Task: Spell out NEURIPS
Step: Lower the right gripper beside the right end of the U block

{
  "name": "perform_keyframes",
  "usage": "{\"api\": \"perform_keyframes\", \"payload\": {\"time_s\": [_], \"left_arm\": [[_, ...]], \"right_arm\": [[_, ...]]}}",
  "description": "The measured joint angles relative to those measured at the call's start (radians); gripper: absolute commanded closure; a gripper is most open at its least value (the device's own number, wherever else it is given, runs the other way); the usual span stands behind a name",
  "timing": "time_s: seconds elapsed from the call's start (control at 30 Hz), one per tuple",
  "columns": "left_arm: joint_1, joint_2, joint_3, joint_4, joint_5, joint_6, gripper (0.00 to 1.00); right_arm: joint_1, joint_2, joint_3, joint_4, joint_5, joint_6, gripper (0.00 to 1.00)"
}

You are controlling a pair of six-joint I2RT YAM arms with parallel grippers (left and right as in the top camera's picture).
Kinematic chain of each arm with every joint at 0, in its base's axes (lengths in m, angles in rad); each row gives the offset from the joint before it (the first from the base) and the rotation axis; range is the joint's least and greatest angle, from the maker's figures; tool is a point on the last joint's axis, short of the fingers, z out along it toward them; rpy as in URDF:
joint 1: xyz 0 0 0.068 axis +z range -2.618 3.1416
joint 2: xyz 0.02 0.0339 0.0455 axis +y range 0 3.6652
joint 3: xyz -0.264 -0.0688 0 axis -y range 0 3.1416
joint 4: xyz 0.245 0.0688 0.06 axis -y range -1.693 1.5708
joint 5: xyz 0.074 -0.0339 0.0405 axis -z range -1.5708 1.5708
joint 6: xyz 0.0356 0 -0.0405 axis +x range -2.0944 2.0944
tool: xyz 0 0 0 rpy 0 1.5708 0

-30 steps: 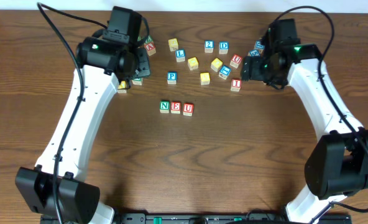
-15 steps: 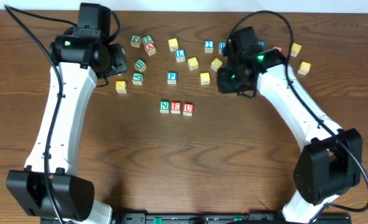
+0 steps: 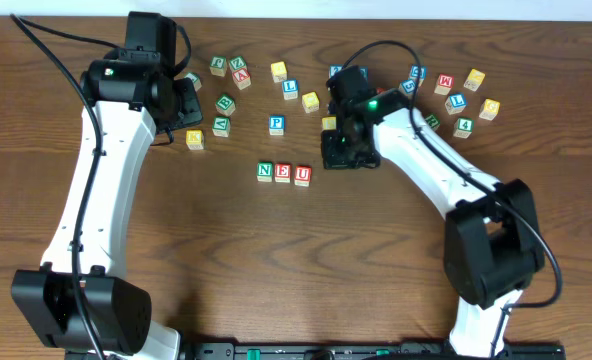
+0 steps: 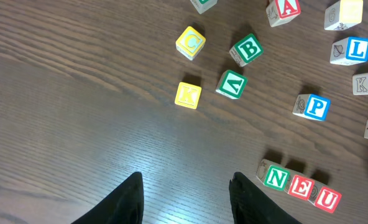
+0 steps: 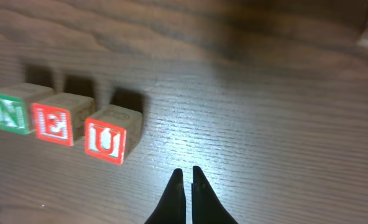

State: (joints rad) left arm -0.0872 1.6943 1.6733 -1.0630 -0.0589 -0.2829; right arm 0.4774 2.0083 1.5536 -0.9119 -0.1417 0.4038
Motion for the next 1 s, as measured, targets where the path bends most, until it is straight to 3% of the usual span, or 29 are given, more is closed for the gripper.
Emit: {"api": "perform_keyframes", "payload": {"time_s": [0.5, 1.0], "left_arm": [[0.0, 0.0, 0.0, 0.0, 0.0, 0.0, 0.56], [0.0, 0.0, 0.0, 0.0, 0.0, 0.0, 0.56]], "right_arm": [[0.013, 0.118, 0.0, 0.01, -0.029, 0.068, 0.99], [0.071, 0.121, 0.0, 0.027, -0.046, 0.09, 0.99]]}}
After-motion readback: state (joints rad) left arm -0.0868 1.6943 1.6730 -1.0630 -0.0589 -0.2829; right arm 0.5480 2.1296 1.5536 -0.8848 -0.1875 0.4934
